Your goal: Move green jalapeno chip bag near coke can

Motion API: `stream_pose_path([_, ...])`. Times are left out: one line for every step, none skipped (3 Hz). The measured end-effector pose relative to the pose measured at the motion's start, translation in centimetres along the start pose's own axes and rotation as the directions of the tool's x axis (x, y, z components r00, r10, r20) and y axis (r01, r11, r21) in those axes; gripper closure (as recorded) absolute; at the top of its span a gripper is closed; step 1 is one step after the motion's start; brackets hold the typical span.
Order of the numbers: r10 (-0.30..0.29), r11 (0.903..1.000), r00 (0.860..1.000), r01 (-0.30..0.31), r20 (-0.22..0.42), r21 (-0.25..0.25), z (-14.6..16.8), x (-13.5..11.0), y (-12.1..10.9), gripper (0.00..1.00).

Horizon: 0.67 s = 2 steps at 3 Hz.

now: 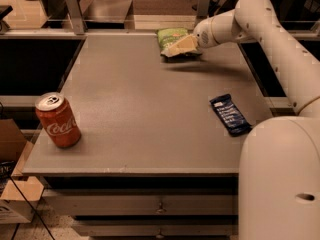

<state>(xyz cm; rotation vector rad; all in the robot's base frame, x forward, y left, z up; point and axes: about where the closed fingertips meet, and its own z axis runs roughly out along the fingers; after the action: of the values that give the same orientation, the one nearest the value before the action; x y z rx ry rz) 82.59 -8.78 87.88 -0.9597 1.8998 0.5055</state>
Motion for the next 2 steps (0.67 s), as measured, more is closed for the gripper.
stream_pose_path([0.043, 0.9989, 0.999, -0.043, -0.006, -0.019, 1.68, 0.68, -0.36, 0.0])
stream_pose_path([0.084, 0.9954, 0.996, -0.084, -0.012, -0.046, 2.47, 1.54, -0.48, 0.18])
